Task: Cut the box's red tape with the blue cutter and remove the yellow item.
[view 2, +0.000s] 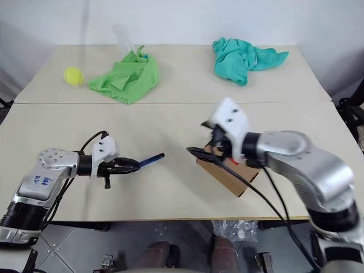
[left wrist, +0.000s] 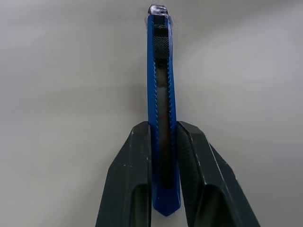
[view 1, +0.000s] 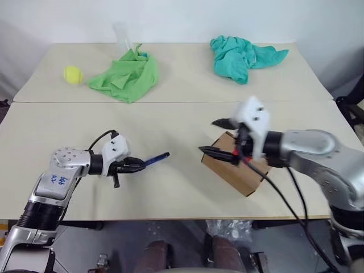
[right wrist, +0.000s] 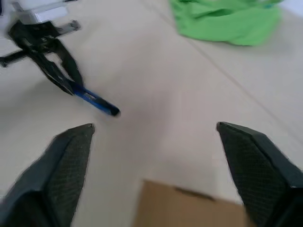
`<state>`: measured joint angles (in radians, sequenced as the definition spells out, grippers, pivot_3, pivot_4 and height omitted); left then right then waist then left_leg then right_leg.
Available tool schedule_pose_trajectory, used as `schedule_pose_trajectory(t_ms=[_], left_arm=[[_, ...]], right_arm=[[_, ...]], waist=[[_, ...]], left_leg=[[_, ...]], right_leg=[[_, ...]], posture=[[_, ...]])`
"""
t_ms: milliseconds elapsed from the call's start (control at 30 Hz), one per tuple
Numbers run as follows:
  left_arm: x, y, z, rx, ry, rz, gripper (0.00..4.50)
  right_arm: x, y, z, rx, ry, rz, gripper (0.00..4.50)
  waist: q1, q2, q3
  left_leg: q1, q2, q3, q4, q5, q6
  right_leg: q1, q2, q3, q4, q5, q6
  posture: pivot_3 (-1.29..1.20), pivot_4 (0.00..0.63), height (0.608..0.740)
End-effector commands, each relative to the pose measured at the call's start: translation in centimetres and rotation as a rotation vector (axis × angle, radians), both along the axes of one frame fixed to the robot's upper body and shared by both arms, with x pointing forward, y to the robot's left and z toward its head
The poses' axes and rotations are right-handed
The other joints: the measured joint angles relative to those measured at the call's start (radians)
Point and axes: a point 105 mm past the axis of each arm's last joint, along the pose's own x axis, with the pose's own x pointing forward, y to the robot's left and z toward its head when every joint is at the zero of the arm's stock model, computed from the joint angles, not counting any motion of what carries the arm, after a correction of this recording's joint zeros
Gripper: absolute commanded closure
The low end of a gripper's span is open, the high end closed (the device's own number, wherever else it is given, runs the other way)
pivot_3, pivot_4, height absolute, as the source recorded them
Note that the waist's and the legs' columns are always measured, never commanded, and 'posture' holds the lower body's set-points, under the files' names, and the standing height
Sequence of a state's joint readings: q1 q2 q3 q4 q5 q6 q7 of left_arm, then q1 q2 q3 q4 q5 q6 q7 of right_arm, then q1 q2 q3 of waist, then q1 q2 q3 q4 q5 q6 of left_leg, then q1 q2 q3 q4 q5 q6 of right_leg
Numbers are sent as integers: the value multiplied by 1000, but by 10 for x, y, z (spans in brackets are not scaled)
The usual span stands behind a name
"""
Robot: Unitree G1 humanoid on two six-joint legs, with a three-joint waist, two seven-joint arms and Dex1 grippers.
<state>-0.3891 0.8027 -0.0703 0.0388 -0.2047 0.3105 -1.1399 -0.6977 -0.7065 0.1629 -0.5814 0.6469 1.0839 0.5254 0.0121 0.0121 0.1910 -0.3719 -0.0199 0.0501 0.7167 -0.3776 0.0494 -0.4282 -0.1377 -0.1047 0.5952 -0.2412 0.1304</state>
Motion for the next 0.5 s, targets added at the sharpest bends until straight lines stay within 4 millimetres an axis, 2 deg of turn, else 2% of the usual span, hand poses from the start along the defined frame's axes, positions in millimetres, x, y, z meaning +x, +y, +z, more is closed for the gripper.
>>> schedule_pose_trajectory(t_ms=[33, 133, 300, 500], left_arm=[[-17, -3, 2, 60, -9, -133, 3981], [-28, -7, -1, 96, -1, -204, 3981], [-38, -15, -6, 158, -23, -237, 3981], [-54, -16, -14, 188, 36, -237, 3981]], right_arm=[[2, 17, -14, -111, -26, 18, 1662], [-4, 44, -24, -185, -89, 112, 2690], [-19, 71, -45, -292, -164, 267, 4469], [-33, 81, -64, -386, -164, 403, 4469]], waist=[[2, 0, 0], [-10, 0, 0], [-16, 0, 0], [-17, 0, 0]], left_leg=[[0, 0, 0, 0, 0, 0], [-1, -1, 0, -1, 0, 1], [-1, -1, 0, -2, -1, 1], [-1, 0, 0, -1, -1, 1]], right_leg=[[0, 0, -1, 0, 0, 0], [-1, 0, -1, -1, 0, 0], [-1, 1, -1, -2, 0, 0], [0, 2, -1, -2, 0, 0]], posture=[[0, 150, 740], [0, 150, 740], [0, 150, 740], [0, 150, 740]])
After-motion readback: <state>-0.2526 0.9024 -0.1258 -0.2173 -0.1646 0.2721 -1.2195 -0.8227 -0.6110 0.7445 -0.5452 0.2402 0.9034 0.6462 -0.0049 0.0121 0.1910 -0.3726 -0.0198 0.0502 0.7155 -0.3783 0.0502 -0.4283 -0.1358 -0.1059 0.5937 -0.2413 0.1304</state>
